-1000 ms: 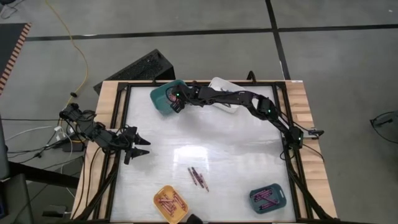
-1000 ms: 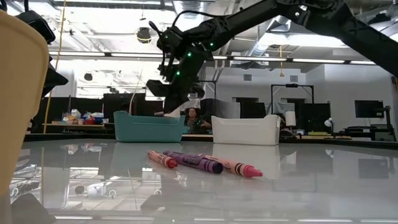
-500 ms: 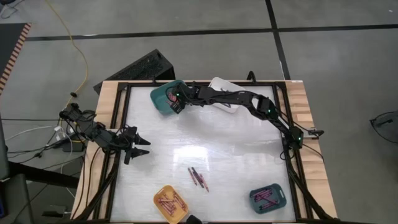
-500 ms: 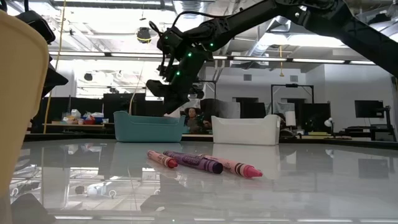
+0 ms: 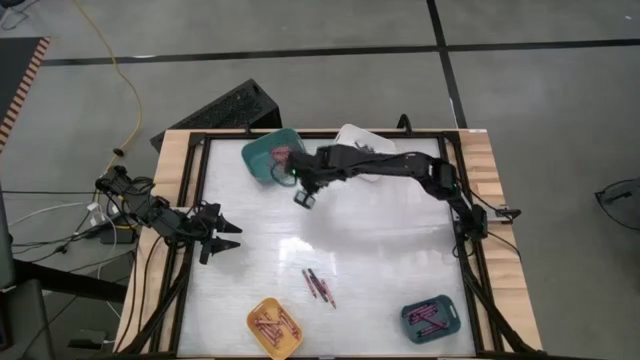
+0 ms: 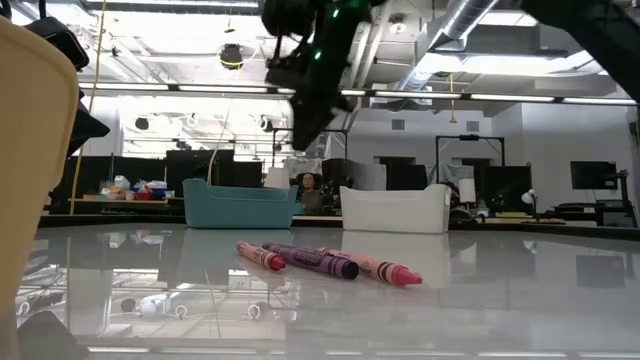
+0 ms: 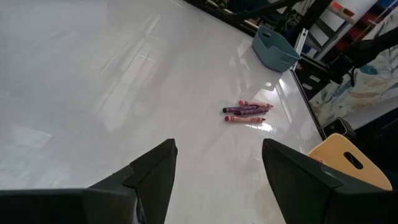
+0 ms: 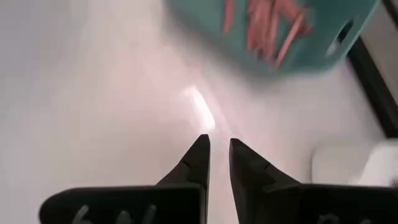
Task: Sort crayons
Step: Put the pink crayon into the yellow bin
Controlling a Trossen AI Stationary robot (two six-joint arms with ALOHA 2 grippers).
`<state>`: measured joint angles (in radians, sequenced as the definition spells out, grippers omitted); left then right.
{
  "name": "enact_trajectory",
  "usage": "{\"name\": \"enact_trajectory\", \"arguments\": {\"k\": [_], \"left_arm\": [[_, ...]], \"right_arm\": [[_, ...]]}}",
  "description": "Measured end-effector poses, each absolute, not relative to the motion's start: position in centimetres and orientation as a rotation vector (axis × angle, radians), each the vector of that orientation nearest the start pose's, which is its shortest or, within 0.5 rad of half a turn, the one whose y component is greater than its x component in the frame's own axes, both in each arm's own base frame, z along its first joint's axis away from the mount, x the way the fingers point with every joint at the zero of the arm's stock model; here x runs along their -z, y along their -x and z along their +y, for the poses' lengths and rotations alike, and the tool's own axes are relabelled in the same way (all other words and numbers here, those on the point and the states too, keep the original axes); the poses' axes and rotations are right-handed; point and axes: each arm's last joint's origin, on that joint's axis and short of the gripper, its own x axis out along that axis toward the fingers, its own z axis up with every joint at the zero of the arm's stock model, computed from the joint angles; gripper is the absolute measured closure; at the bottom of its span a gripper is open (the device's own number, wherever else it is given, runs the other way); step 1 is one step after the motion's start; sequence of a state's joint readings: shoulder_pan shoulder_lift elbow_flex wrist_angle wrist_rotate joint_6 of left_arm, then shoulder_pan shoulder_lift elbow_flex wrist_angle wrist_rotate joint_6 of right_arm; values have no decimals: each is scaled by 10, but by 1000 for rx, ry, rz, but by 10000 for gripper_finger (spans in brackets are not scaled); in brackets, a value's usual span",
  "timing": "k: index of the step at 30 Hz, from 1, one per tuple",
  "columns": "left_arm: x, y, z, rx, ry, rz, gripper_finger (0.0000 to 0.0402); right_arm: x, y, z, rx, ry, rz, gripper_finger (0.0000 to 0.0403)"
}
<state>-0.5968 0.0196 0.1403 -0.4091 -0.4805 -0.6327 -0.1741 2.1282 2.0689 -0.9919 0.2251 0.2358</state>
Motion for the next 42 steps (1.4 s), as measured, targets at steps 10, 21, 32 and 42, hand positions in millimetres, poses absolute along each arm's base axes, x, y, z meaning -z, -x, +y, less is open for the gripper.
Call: {"name": "enact_trajectory", "arguments": {"k": [10,21,32,42], "left_arm": [[-171,-75,-35,33,481,274,174],[-171,-75,-35,33,481,274,174],[-171,-75,-35,33,481,274,174],[-171,-75,-35,33,481,274,174]], "right_arm": [[-281,-419,18,391,-102,1357,346],[-276,-381,158,315,-47,1386,346],[-265,-327,244,489,-195,1298,346],[-243,-313,272,547,-312,1165,343]]}}
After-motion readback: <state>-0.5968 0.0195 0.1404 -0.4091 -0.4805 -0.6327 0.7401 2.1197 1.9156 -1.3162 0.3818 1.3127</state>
